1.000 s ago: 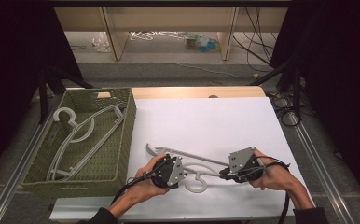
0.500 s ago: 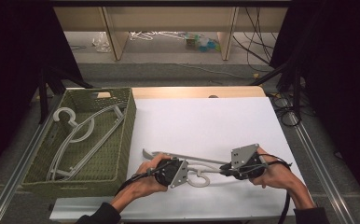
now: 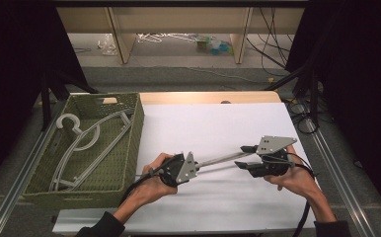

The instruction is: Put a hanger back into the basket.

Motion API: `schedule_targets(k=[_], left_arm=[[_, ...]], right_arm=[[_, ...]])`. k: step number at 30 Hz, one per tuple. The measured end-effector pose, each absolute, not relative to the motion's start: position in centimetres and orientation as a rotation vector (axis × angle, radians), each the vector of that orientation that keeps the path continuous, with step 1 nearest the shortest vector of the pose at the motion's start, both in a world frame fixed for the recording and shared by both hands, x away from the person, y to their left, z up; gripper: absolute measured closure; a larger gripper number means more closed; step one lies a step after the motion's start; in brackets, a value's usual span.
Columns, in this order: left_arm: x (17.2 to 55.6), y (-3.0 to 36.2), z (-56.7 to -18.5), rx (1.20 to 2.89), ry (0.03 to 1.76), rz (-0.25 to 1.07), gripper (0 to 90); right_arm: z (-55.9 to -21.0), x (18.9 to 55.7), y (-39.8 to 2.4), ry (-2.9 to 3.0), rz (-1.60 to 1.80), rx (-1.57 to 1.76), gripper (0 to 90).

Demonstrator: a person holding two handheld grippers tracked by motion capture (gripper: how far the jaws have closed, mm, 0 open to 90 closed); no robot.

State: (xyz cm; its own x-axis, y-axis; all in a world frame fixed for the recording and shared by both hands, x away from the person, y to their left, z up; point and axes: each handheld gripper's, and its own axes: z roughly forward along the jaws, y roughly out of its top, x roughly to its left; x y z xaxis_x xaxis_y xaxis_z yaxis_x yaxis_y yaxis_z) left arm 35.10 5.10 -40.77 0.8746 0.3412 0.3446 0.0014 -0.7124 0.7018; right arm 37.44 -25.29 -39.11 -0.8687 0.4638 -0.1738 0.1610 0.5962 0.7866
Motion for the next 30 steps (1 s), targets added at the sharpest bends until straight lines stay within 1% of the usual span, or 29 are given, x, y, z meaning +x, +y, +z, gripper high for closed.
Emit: schedule_targets(k=[4, 8, 11, 19, 25, 30], left_arm=[[35.3, 6.1, -39.2, 2.239, 0.418, 0.491, 79.0], [35.2, 7.5, -37.9, 2.170, 0.514, 0.403, 79.0], [35.0, 8.5, -36.9, 2.084, 0.583, 0.301, 79.0], [34.4, 11.7, -33.6, 1.959, 0.672, 0.278, 79.1], [33.8, 13.3, -31.4, 1.899, 0.686, 0.260, 79.1], [33.9, 15.3, -29.3, 1.835, 0.705, 0.266, 79.1]], right_arm=[[-38.6, 37.0, -25.2, 2.410, 1.179, 0.577, 41.3], [-38.2, 35.7, -25.5, 2.390, 1.239, 0.593, 38.5], [-38.1, 35.3, -26.0, 2.362, 1.298, 0.654, 37.8], [-38.3, 34.3, -26.5, 2.321, 1.328, 0.684, 35.1], [-39.5, 33.7, -26.7, 2.313, 1.339, 0.693, 31.8], [-40.8, 33.2, -26.7, 2.323, 1.335, 0.706, 31.3]])
